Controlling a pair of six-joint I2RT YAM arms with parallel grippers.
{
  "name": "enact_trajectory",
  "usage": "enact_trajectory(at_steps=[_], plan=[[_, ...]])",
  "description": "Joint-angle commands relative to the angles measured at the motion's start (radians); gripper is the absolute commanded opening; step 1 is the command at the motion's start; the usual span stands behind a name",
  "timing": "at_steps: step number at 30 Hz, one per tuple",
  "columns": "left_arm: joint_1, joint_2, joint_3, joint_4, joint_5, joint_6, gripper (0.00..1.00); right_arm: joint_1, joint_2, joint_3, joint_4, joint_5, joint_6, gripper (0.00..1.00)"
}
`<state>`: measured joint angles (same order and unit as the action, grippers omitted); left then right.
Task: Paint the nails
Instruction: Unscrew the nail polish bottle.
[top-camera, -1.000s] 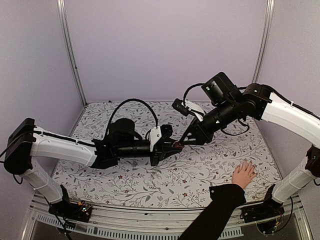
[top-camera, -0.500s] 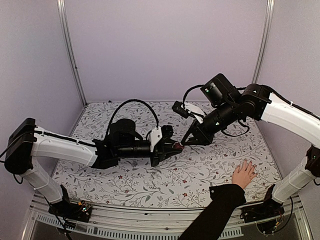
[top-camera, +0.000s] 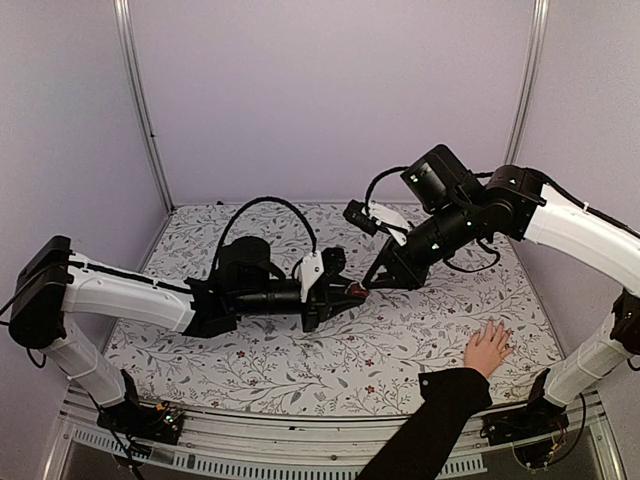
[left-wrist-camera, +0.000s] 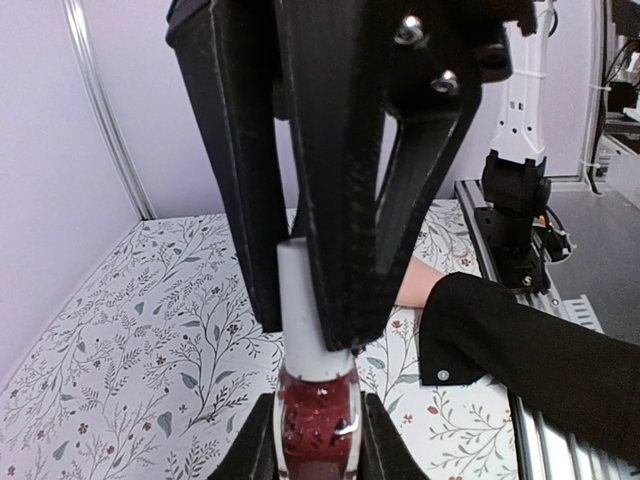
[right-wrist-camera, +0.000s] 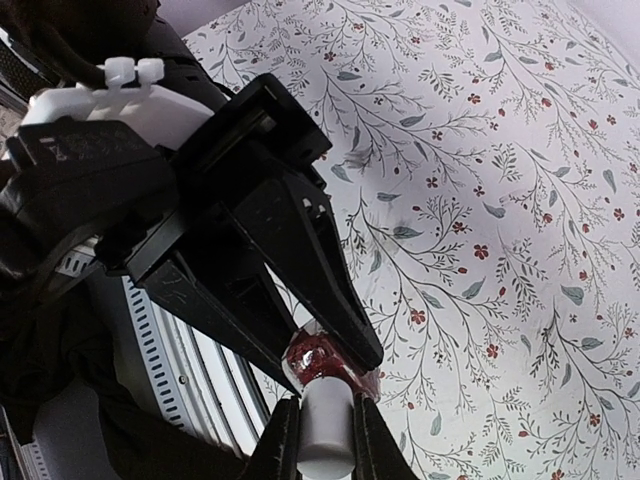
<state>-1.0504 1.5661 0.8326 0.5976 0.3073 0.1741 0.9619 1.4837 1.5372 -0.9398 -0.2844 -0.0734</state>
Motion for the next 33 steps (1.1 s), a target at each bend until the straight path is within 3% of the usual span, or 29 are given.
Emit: enact_trajectory(at_steps=[1, 15, 33], plan=[[0.009, 0.024, 0.028, 0.024, 0.011, -0.021, 0.00, 0.019, -0.037, 0.036, 0.004, -0.004, -0.025, 0.00], [0.021, 0.040, 0.050, 0.004, 0.027, -0.044, 0.00, 0.070, -0.032, 0.032, 0.006, 0.059, -0.062, 0.00], [0.034, 0.041, 0.051, 0.016, 0.153, -0.062, 0.00, 0.110, -0.074, 0.017, 0.027, 0.027, -0.112, 0.00]])
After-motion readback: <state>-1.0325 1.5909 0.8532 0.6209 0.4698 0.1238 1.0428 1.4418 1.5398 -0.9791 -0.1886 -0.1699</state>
